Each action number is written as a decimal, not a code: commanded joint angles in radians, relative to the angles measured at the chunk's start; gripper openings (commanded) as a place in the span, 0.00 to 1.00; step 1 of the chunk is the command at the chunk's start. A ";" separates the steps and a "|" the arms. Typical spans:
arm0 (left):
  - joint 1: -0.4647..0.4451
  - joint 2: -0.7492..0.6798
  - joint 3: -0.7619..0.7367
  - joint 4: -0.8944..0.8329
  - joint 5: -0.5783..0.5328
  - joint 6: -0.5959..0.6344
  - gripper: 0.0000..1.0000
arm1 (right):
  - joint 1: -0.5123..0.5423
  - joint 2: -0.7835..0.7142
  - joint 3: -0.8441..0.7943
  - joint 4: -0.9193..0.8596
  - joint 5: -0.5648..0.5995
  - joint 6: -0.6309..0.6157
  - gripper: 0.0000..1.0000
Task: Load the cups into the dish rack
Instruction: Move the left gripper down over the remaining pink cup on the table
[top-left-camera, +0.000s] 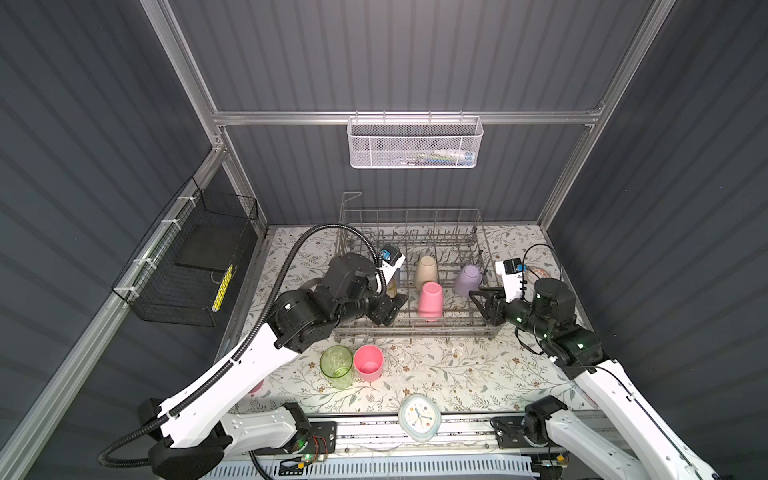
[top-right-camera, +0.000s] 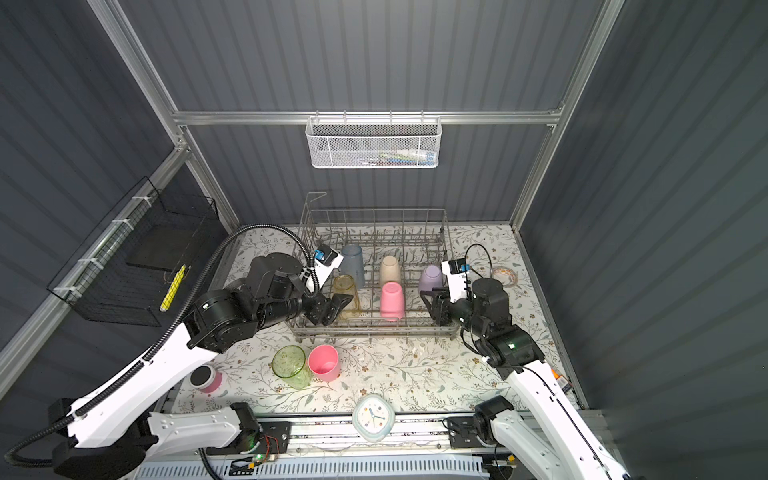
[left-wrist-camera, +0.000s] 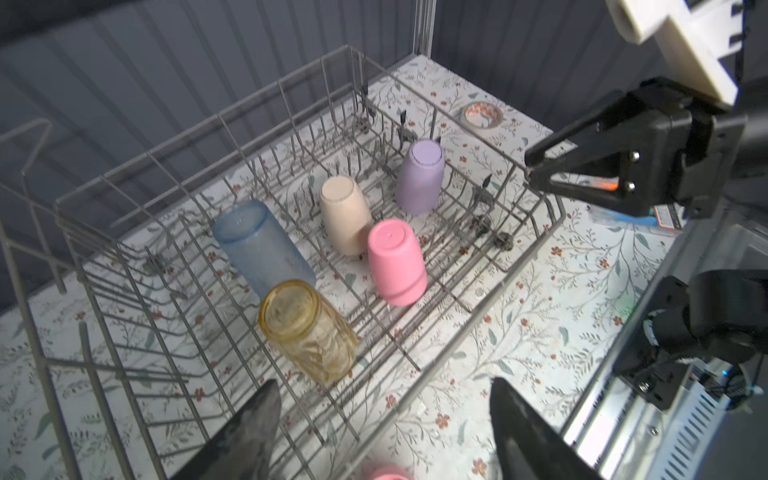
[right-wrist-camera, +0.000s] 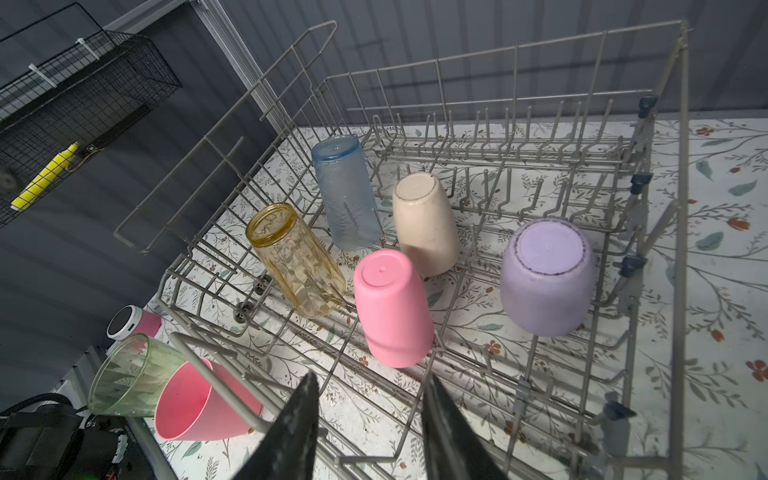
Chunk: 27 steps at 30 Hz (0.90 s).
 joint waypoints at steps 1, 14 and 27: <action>0.001 -0.021 -0.082 -0.157 0.058 -0.077 0.81 | 0.004 0.019 0.033 0.046 -0.013 0.004 0.42; 0.000 -0.095 -0.420 -0.069 0.157 -0.262 0.80 | 0.010 0.025 0.015 0.088 -0.016 0.035 0.43; -0.008 -0.054 -0.537 0.019 0.228 -0.300 0.70 | 0.011 0.006 -0.022 0.112 0.002 0.050 0.43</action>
